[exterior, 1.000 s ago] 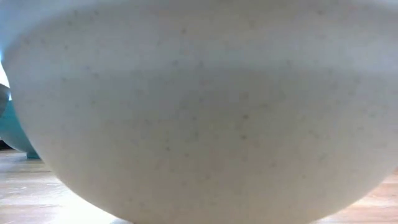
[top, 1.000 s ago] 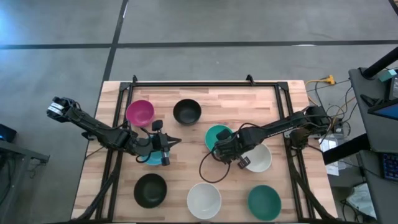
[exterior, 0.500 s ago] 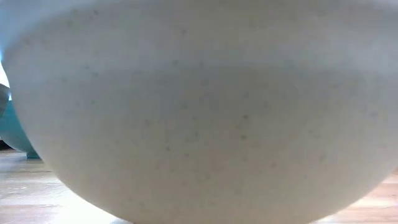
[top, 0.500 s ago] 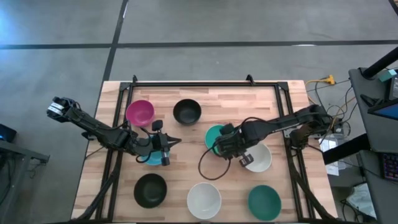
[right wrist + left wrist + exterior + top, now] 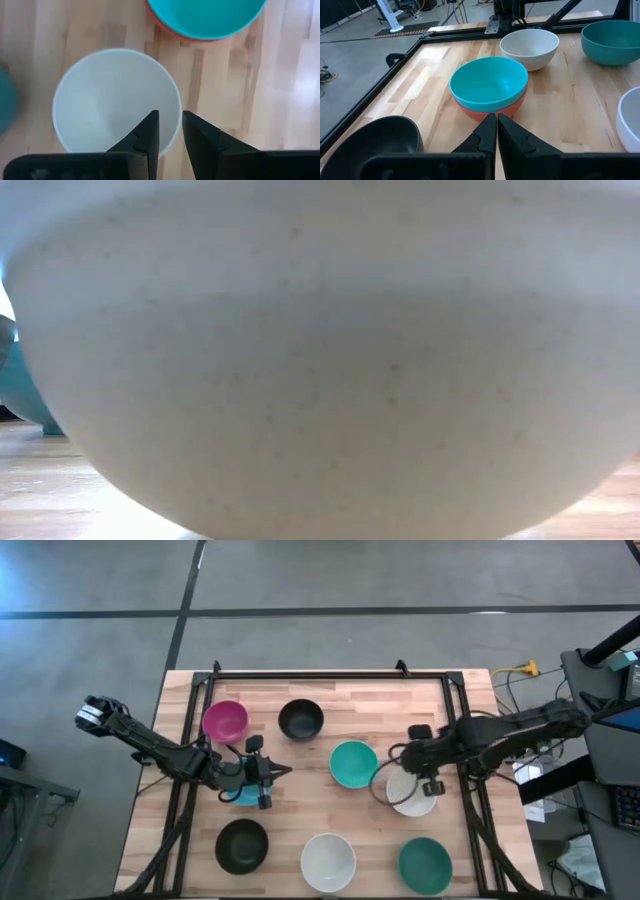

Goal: Nest bowls inside each other
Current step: Stack the top white bowl on the blue bowl

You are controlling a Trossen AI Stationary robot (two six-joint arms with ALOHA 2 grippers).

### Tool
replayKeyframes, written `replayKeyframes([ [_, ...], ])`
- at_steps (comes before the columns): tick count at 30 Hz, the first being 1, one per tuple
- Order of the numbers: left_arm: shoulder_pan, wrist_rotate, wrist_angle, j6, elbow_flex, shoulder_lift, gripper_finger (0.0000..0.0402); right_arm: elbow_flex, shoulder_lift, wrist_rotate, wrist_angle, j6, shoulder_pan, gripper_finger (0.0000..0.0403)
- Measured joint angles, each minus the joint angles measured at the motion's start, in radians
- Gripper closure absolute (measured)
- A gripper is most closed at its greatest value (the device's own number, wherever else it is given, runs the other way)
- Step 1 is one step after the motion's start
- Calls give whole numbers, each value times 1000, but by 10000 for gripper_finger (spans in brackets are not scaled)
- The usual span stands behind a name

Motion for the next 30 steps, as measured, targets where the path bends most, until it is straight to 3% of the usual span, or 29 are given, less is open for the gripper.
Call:
replayKeyframes([
  [6,0,0,1,1,5,0,402,-208,-239,0,199,105,0,323],
  [11,0,-5,31,35,4,0,402,-270,-321,0,267,118,-17,323],
  [18,1,-6,83,68,7,0,402,-242,-231,-36,253,56,-53,317],
  [30,1,-6,106,81,1,0,402,-241,47,-52,194,-152,-125,251],
])
